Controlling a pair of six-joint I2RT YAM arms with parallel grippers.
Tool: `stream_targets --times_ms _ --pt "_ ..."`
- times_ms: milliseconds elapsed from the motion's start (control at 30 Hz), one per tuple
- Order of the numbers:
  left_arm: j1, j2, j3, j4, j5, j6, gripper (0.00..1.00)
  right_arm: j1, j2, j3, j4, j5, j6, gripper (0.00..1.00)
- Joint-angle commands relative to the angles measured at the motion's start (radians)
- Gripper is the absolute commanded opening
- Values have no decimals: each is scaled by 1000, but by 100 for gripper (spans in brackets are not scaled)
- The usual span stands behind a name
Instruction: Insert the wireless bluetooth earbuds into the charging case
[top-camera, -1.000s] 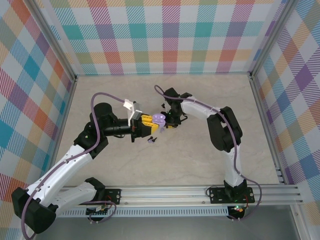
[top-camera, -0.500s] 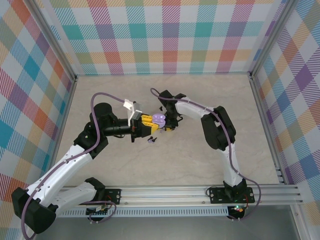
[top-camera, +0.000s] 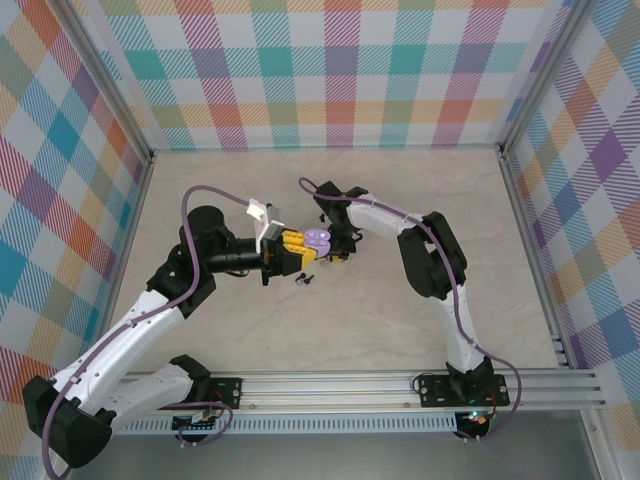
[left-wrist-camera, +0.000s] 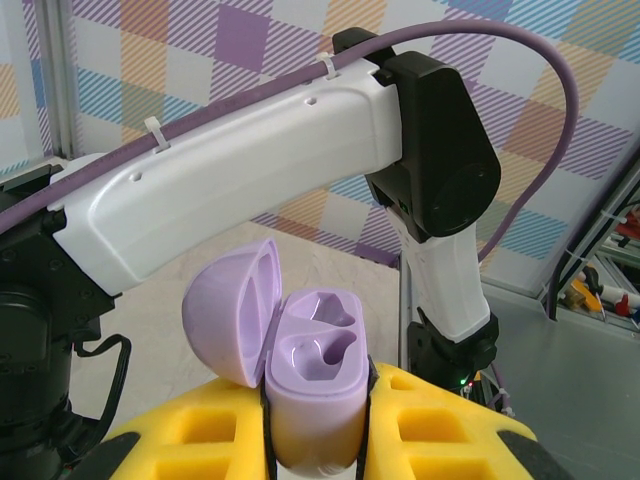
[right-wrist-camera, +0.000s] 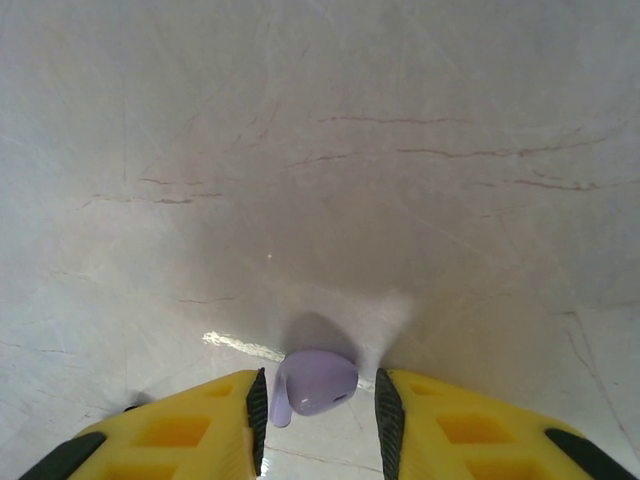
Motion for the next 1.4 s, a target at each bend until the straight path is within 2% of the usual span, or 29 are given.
stream_targets --times_ms 0,133,333,767,933,1033,1200,1367 --pt "3 -27 -7 8 -7 1 15 6 30 19 -44 35 13 35" --pt "3 -31 -10 4 -10 0 15 4 20 18 -61 70 -3 29" --pt "3 -38 -13 2 -14 0 14 -19 0 0 -77 92 -33 27" --pt "3 -37 -16 8 -19 -5 14 -134 -87 -103 -102 110 -211 28" --pt "3 -34 -15 11 -19 -10 14 -151 -91 -110 -113 112 -233 29" --pt "4 -30 -16 18 -18 -15 14 -151 -88 -101 -113 99 -222 32" --pt "4 -25 -13 20 -17 -18 14 -152 -90 -88 -113 70 -138 46" --pt "3 -24 -12 20 -18 -17 14 -151 -99 -115 -65 40 -13 47"
